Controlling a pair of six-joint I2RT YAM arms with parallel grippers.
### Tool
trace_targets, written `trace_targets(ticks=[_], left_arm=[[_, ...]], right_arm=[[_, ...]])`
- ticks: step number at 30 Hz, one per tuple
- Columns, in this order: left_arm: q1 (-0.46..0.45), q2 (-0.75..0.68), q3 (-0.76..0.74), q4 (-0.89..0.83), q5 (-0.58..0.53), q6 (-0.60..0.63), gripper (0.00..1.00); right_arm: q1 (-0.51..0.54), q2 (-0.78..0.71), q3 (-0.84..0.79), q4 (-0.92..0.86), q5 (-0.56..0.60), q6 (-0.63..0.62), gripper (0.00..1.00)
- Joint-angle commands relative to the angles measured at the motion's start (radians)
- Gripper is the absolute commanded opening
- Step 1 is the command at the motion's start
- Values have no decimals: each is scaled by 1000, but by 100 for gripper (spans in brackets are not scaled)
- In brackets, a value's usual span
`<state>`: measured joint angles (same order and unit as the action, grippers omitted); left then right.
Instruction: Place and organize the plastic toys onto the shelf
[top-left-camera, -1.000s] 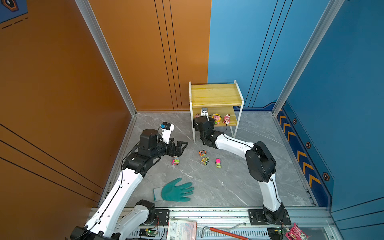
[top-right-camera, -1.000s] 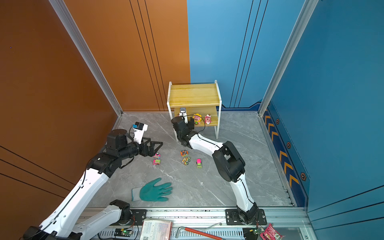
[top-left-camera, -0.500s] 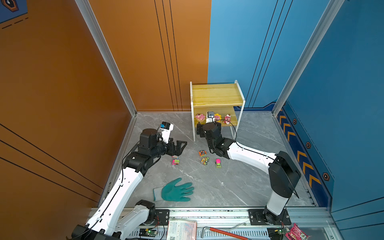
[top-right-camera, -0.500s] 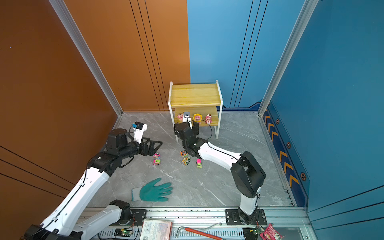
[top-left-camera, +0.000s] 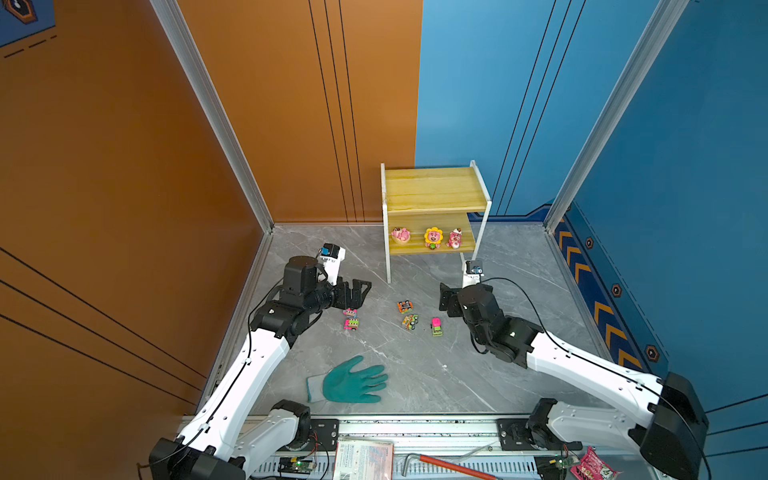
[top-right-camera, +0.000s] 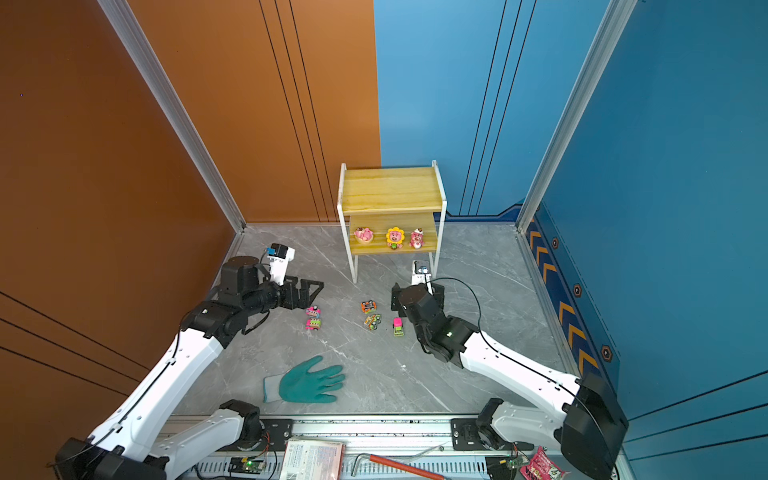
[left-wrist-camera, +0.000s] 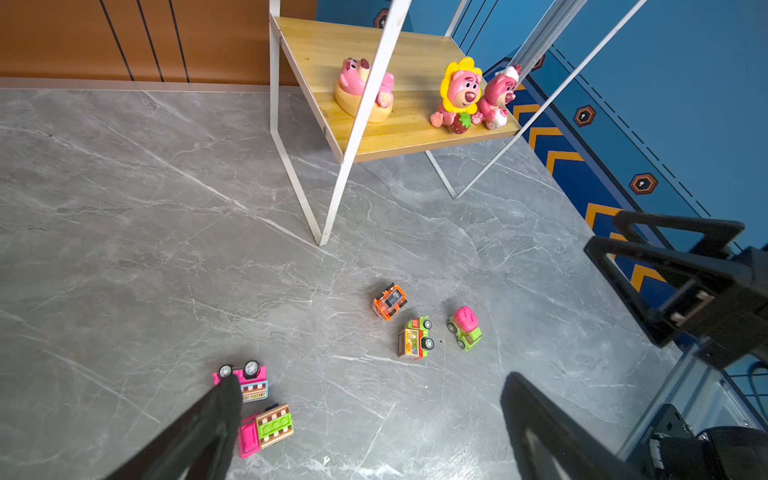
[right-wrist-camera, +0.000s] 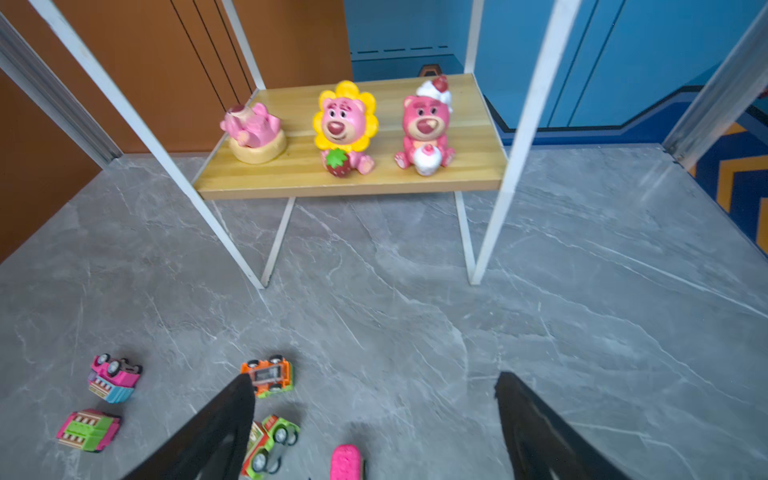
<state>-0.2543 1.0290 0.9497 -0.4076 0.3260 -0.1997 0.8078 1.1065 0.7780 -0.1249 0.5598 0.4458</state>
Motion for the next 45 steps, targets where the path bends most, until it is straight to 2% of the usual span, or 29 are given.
trace_targets(ticks=[1,7,10,13,16,19,20,23,35,38,45], left_arm=[[-2,17,-8,-3,-59,3,98],[-52,87,-5,-5,-168,-24,98],[-35,151,47,-18,-187,-93,100],[12,219,129,-21,-174,-190,97],[67,309,194,-3,-139,-298,92],[118,422,262,53,-47,-404,87],[131,468,293,74,-12,-437,81],[163,598,404,107,77,-496,73],[172,1034,927,120,330,-517,55],[161,1091,1011,131,374,-505,50],[124,1184,1111,161,455,-507,49]], right_arm=[[-39,-112,-61,-140,-46,42,90],[-178,-274,-119,-165,-198,34,89],[-252,-306,-114,-172,-297,34,88],[-297,-291,-108,-143,-384,42,86],[-308,-258,-103,-90,-416,29,84],[-320,-232,-87,-58,-445,11,83],[-330,-223,-81,-52,-463,8,83],[-349,-194,-71,-34,-503,3,82],[-378,-109,-79,29,-580,-2,81],[-378,-100,-75,38,-590,-7,80],[-380,-96,-89,87,-599,-16,79]])
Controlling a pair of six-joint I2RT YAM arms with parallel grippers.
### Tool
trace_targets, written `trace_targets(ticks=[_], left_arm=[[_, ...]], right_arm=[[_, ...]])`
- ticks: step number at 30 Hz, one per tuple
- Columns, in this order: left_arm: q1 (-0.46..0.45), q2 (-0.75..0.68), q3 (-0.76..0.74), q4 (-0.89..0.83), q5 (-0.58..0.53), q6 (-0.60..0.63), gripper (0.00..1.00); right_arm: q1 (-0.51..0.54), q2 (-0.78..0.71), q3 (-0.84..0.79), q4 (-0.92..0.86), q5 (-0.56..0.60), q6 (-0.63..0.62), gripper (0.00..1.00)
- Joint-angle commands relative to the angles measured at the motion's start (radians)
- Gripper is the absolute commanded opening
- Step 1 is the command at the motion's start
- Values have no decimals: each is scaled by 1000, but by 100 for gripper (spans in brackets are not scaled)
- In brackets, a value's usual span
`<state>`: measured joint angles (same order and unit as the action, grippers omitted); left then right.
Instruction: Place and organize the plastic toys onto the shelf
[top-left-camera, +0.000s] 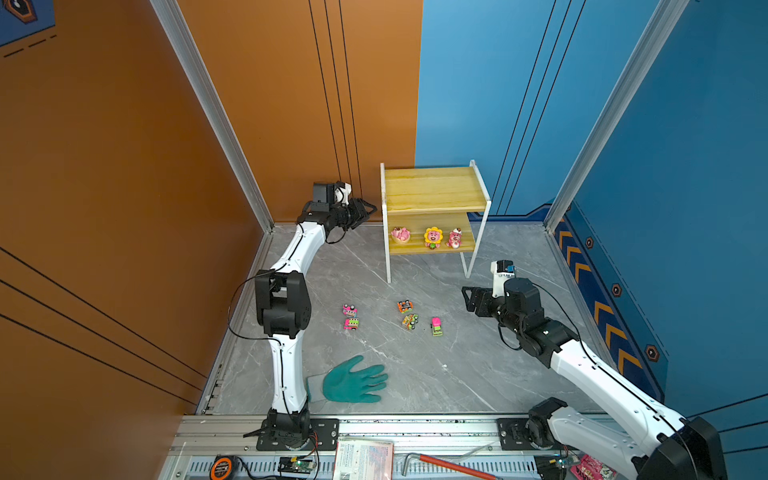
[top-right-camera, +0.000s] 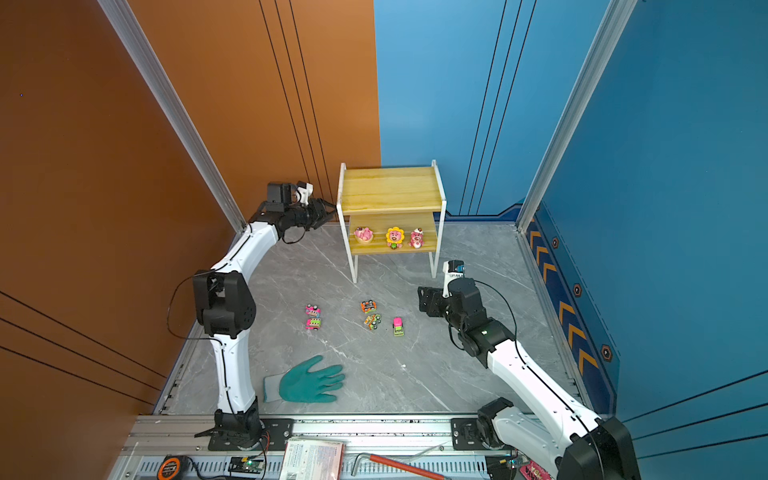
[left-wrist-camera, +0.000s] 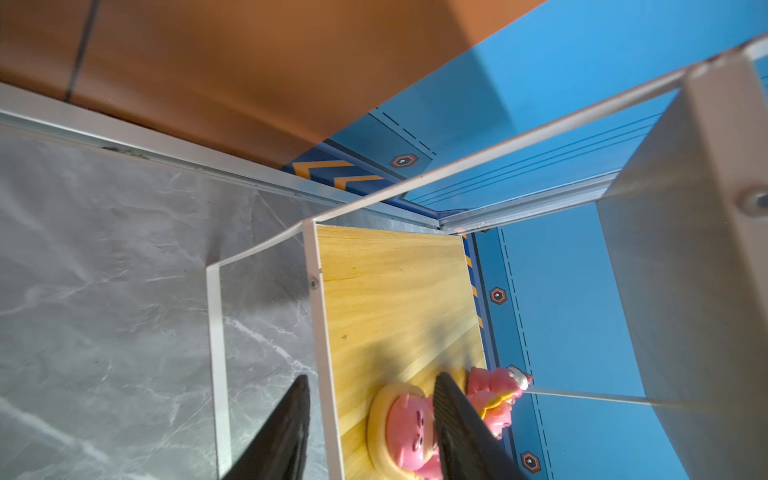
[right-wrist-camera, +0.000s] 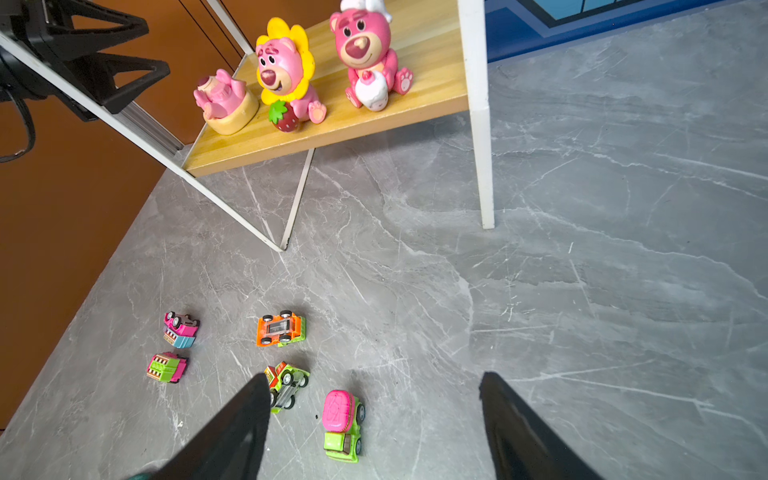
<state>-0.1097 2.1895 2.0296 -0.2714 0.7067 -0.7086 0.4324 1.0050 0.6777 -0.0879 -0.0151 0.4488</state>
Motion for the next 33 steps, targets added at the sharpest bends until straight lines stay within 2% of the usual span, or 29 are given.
trace_targets(ticks=[1,6,9,14,18,21,24,27,29,33], left_arm=[[-29,31,34,31,83,0,49],[-52,51,34,32,98,8,49],[-61,64,37,32,114,16,49],[-61,67,22,31,109,31,49],[-46,59,12,37,85,26,52],[-30,26,-12,35,56,28,58],[-5,-47,-80,25,9,31,62],[18,-169,-213,20,-47,51,67],[37,-270,-328,16,-76,67,67],[68,-495,-548,-59,-163,149,53]], right_arm=[[-3,10,10,63,-31,-16,78],[9,25,18,105,-23,-5,76],[23,47,19,143,-21,5,71],[92,133,39,270,17,11,66],[180,227,71,396,83,-57,64],[258,315,115,463,166,-179,64],[313,414,186,495,204,-294,64],[339,497,240,549,247,-406,63],[338,556,282,560,283,-424,57],[332,647,343,608,327,-389,45]])
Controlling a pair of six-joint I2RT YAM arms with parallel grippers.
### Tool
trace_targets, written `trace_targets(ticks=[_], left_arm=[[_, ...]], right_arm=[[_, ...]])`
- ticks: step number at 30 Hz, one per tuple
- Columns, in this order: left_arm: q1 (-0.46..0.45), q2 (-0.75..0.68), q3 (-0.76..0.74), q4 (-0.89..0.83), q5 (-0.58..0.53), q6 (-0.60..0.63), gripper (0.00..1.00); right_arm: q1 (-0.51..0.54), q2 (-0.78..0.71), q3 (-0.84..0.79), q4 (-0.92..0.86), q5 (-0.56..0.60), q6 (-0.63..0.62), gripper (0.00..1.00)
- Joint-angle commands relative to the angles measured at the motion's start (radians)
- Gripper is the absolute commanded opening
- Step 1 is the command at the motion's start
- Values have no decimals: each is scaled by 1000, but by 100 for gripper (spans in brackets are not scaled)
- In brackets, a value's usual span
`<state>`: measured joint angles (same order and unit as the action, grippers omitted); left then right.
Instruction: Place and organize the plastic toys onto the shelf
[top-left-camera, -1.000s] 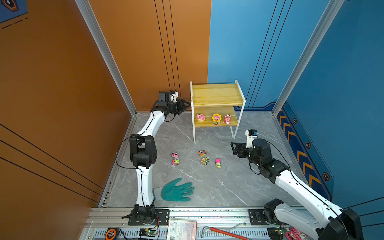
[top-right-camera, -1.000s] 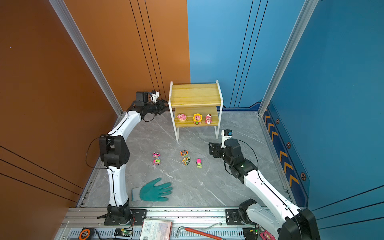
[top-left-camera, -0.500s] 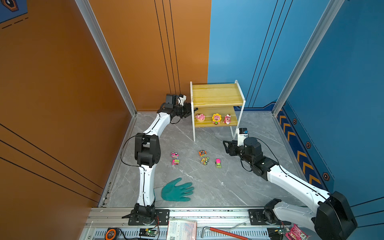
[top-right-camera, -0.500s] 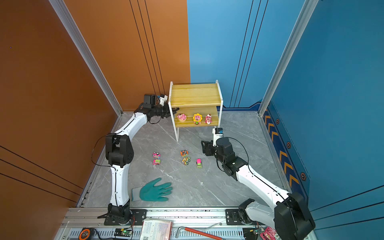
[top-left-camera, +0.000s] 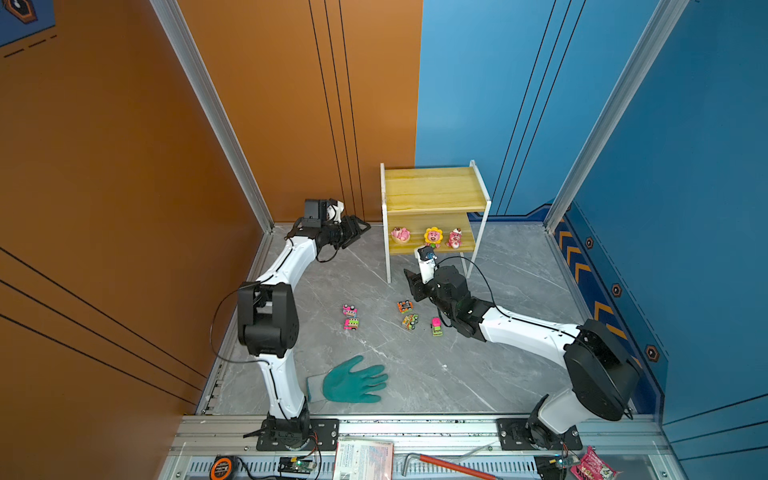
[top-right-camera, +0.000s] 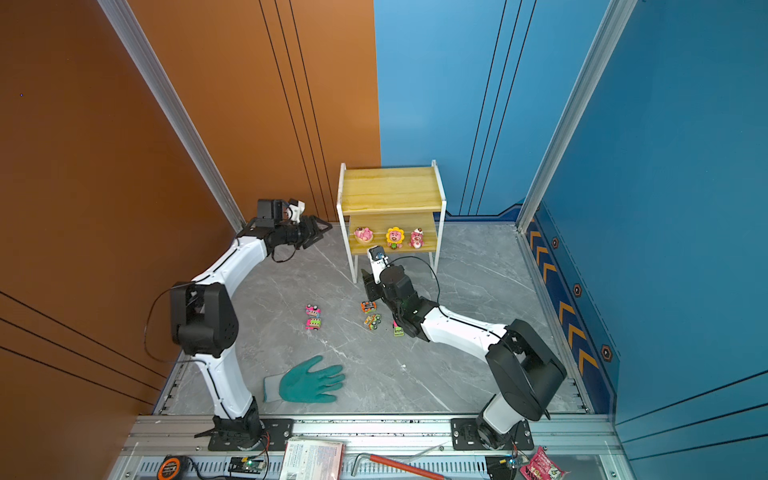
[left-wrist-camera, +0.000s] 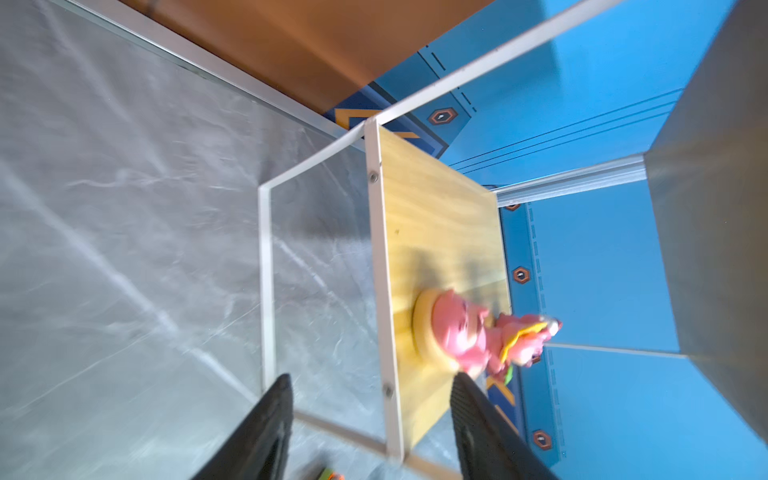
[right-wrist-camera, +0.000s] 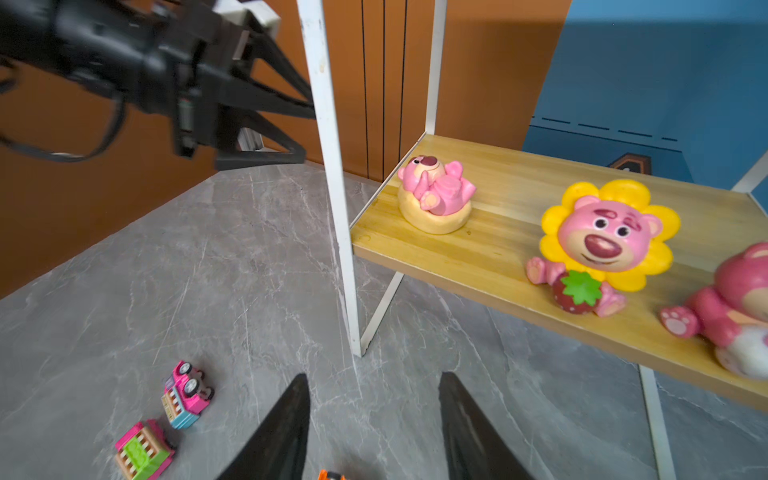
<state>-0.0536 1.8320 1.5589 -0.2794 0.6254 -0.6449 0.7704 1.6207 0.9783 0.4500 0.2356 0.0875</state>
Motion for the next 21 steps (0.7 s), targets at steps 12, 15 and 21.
trace_targets(ticks=[12,15,21], left_arm=[[-1,-515,-377,-234,-148,277,0],[-17,-557,-382,-277,-173,316,0],[-43,-562,-351,-310,-204,367,0]], right_arm=[[-31,166,162,118,96,204,0],[-36,203,177,174,62,228,0],[-43,270,190,291,47,211,0]])
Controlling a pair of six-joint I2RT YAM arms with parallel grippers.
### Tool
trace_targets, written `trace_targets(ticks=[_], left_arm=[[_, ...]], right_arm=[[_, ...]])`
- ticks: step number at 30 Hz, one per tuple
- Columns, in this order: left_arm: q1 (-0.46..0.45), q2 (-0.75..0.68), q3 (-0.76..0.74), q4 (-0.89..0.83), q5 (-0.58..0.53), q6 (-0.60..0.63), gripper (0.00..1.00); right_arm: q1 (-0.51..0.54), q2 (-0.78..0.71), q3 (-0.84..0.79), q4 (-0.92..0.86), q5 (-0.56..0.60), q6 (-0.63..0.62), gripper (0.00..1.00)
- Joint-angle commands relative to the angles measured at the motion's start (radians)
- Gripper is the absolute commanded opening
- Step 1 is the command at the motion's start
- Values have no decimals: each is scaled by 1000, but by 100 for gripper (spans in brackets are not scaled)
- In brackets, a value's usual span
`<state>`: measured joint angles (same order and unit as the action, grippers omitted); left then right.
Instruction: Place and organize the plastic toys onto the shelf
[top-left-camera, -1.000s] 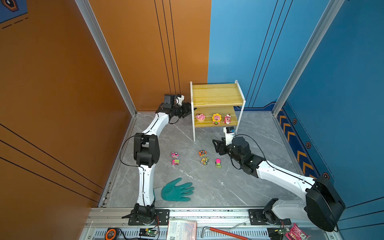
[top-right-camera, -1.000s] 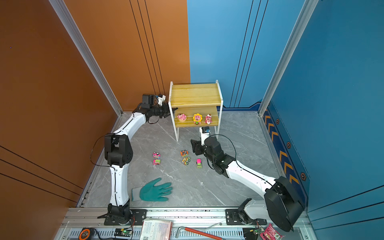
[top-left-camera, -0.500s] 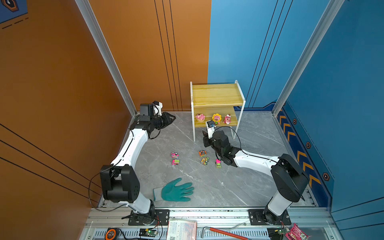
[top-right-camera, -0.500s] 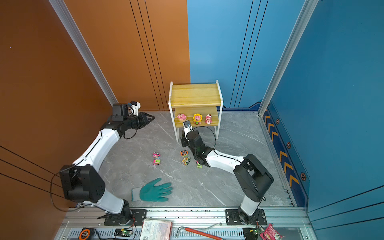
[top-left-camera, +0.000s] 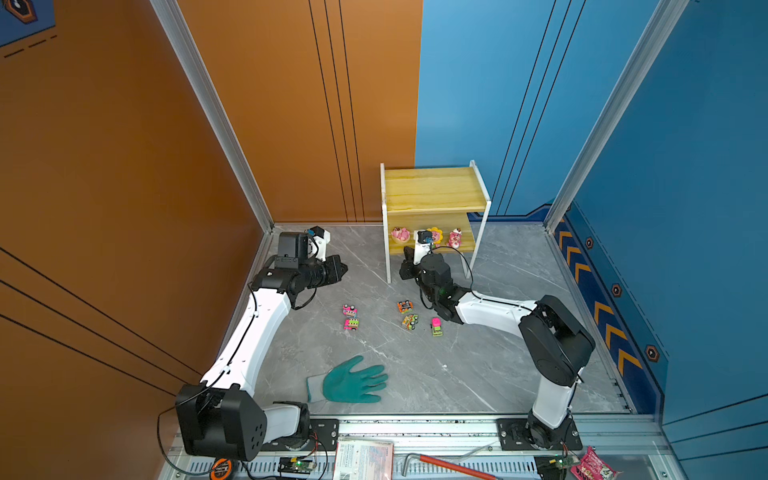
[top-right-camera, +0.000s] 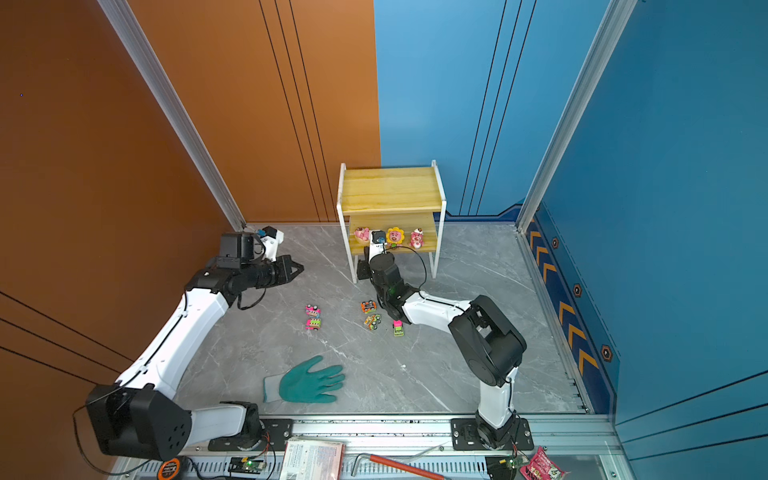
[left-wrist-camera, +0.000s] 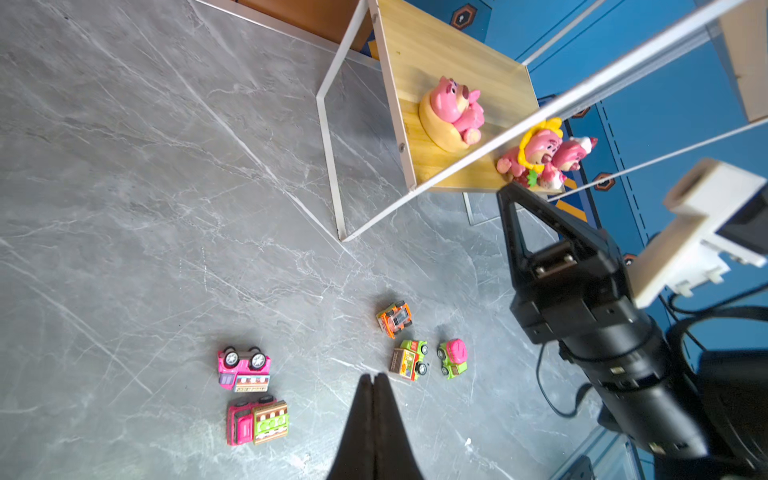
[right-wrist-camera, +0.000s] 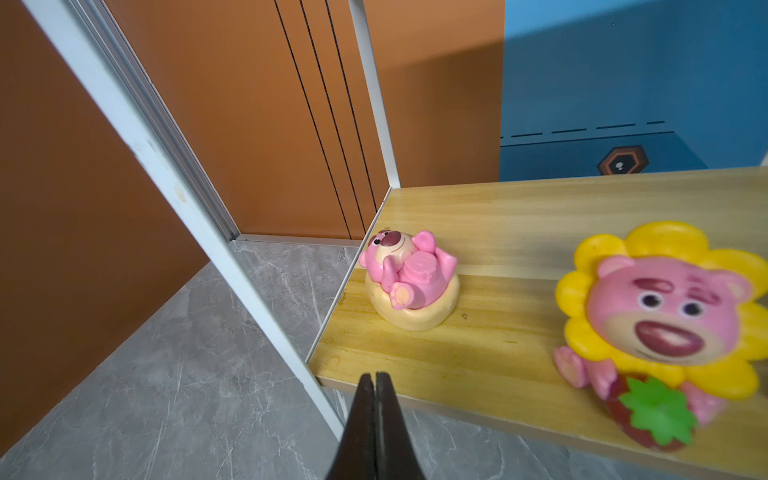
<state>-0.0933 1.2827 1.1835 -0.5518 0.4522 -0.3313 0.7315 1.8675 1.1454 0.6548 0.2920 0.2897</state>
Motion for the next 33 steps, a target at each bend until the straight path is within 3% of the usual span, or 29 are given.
trace_targets(ticks=[1,17,33], left_arm=[[-3,-10,20,-37,-31,59,0],[72,12,-4,18,29,34,0],[79,30,-1,34,60,20,0]], right_arm=[[-7,35,23,105,-7,3,0],[-23,120,121,127,56,-32,0],[-23,153,160,120,108,-40,0]])
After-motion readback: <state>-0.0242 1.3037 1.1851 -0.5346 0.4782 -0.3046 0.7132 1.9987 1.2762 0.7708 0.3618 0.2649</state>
